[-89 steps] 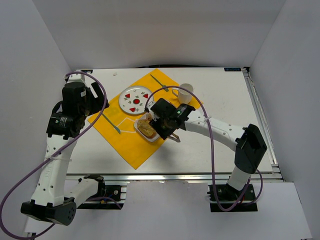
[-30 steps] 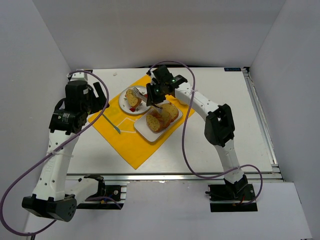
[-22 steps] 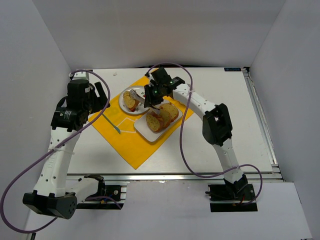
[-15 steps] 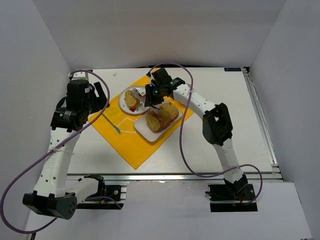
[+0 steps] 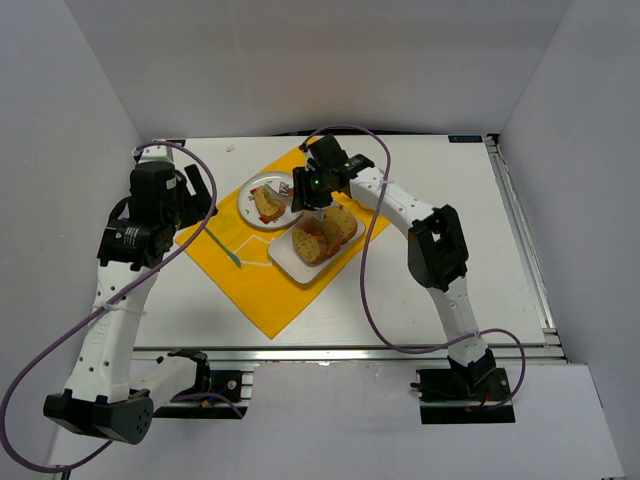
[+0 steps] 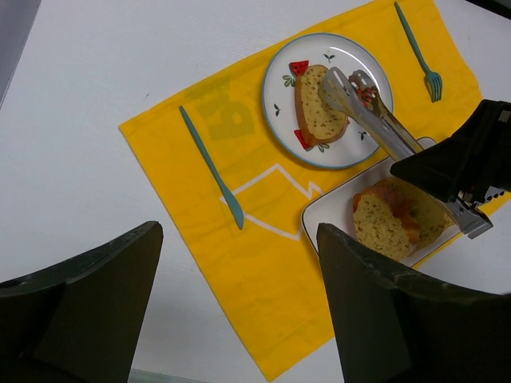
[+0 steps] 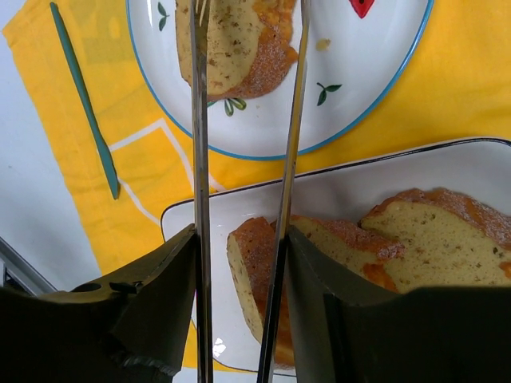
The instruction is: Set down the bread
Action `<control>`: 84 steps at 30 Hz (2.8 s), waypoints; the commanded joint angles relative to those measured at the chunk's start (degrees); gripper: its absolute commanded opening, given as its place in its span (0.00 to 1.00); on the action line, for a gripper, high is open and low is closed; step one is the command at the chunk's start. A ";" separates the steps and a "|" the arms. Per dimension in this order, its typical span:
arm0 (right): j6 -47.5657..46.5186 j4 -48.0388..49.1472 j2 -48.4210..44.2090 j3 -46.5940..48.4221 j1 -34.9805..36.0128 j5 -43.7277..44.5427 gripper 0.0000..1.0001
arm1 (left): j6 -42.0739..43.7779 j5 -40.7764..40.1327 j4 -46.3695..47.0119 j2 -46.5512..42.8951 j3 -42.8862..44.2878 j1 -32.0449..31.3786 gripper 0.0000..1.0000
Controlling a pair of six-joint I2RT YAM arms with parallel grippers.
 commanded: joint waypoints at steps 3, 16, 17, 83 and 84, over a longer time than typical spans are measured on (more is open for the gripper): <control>-0.31 2.18 -6.48 -0.22 -0.38 1.33 0.53 | -1.18 -1.19 -0.94 -1.93 1.08 -0.28 0.89; -0.75 -0.89 -17.55 -3.11 -0.55 11.85 0.54 | -2.06 -0.92 -1.56 -4.65 1.43 -0.28 0.89; -0.58 -1.16 -21.30 -5.64 -0.73 14.49 0.54 | -1.97 -0.92 -1.65 -4.74 1.52 -0.28 0.89; 47.43 -36.93 -88.66 -60.96 -12.42 35.61 0.89 | -1.09 8.04 -11.23 -13.36 5.57 -0.81 0.90; 46.54 -37.28 -88.75 -59.82 -12.42 35.52 0.89 | -1.35 8.22 -11.14 -13.44 5.39 -0.90 0.90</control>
